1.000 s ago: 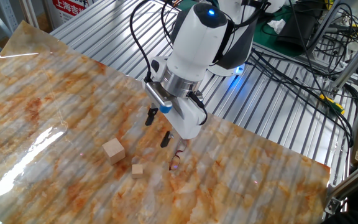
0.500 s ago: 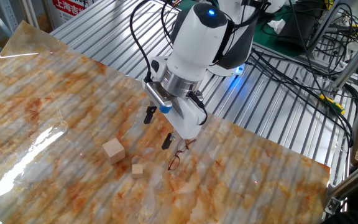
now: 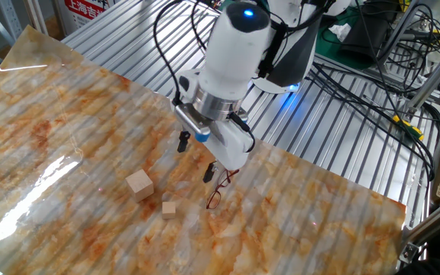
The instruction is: Unfold the leg of the glasses (with one hand)
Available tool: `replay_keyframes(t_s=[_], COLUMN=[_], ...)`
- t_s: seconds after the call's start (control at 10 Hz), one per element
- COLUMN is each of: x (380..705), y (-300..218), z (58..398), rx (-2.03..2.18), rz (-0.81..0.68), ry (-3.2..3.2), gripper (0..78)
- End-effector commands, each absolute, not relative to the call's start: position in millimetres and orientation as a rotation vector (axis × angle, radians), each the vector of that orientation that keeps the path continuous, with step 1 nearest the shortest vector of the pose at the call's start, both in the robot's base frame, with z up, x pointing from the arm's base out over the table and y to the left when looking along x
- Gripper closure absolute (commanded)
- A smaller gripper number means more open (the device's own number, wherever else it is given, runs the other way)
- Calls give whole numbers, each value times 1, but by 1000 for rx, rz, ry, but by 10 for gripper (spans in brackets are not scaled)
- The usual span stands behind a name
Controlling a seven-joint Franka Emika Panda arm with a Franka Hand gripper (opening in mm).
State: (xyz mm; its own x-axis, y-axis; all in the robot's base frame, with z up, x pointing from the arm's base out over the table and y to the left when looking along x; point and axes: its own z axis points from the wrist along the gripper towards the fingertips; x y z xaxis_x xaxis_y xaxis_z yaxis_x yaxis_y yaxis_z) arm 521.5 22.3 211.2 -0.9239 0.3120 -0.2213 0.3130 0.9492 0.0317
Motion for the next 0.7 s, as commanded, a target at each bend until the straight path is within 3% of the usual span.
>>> replay_keyframes(t_s=[0.1, 0.7], x=[522, 523], y=[24, 24], z=[214, 215], rx=[216, 71], rz=[-25, -25], ry=[3129, 3236], gripper=[1, 1])
